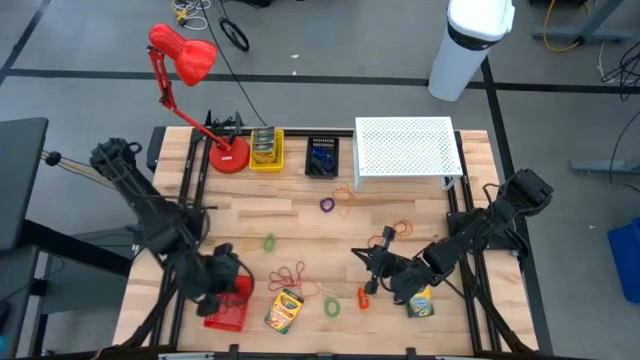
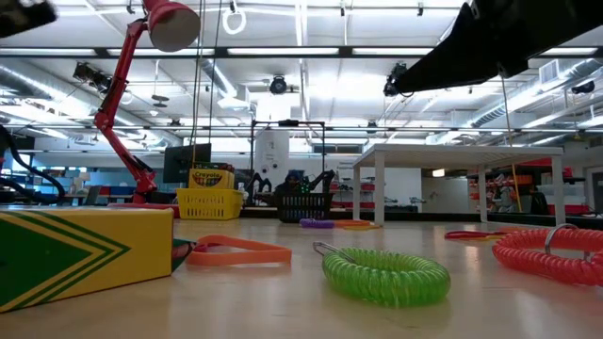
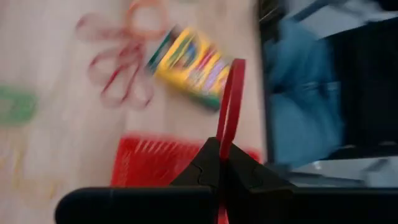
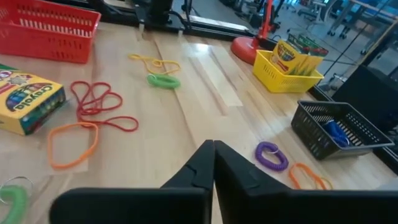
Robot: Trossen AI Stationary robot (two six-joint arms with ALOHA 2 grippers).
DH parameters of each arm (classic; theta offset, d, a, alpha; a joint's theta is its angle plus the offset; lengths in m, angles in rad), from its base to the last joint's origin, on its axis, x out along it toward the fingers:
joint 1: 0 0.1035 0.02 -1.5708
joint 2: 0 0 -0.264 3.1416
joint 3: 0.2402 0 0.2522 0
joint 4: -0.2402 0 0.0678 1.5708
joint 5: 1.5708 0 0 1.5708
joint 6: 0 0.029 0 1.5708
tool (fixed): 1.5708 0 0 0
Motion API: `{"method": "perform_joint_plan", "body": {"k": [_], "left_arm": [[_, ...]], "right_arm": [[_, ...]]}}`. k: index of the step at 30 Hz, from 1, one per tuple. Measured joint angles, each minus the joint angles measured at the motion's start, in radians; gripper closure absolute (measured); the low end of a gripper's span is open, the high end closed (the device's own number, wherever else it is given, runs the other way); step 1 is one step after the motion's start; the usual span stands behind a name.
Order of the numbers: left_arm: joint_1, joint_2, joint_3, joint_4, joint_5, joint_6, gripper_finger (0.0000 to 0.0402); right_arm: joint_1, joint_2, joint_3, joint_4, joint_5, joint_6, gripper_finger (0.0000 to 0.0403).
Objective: Pick & Place Office Desk Supplies
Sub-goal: Put the red rubber band into the red bin, then put the orange rubber band into the red bin
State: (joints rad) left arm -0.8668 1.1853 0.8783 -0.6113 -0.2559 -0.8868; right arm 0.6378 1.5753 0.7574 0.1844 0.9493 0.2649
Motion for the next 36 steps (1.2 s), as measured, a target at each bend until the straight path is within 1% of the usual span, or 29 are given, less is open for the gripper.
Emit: {"method": "perform_joint_plan", "body": {"k": [3,6,9,12,15,18,22,25,29,31,34,36], "left_arm": [[-0.05,0.033,0.0,-0.081,-0.032,-0.108,0.0397],[-0.077,0.084,0.0,-0.087,-0.038,-0.149,0.0397],[-0.084,0.146,0.0,-0.085,-0.003,-0.177,0.0397],[-0.083,0.213,0.0,-0.087,0.056,-0.224,0.039],[-0.082,0.266,0.0,-0.084,0.106,-0.252,0.0372],[-0.082,0.296,0.0,-0.079,0.134,-0.271,0.0347],[-0.081,0.292,0.0,-0.066,0.158,-0.279,0.0307],[-0.08,0.276,0.018,-0.086,0.159,-0.279,0.028],[-0.08,0.261,0.07,-0.148,0.13,-0.275,0.0247],[-0.08,0.261,0.112,-0.205,0.087,-0.249,0.0232],[-0.078,0.26,0.164,-0.259,-0.037,-0.142,0.0218],[-0.063,0.26,0.17,-0.212,-0.117,-0.004,0.0221]], "right_arm": [[0.004,0.0,0.0,0.0,0.0,-0.001,0.0396],[0.003,0.0,0.0,0.0,-0.001,-0.003,0.0386],[0.003,0.0,0.0,0.0,-0.001,-0.004,0.0383],[0.003,0.0,0.0,0.0,-0.001,-0.004,0.0387],[0.003,0.0,0.0,0.0,-0.001,-0.008,0.0397],[0.003,0.0,0.0,0.0,-0.001,-0.008,0.0397],[0.003,0.0,0.0,0.0,-0.001,-0.009,0.0388],[0.003,0.0,0.0,0.0,-0.001,-0.009,0.0387],[0.003,0.0,0.0,0.0,-0.001,-0.009,0.0396],[0.003,0.0,0.0,0.0,-0.001,-0.011,0.0399],[0.003,0.0,0.0,0.0,-0.001,-0.011,0.0397],[0.003,0.0,0.0,-0.002,-0.001,-0.011,0.0391]]}}
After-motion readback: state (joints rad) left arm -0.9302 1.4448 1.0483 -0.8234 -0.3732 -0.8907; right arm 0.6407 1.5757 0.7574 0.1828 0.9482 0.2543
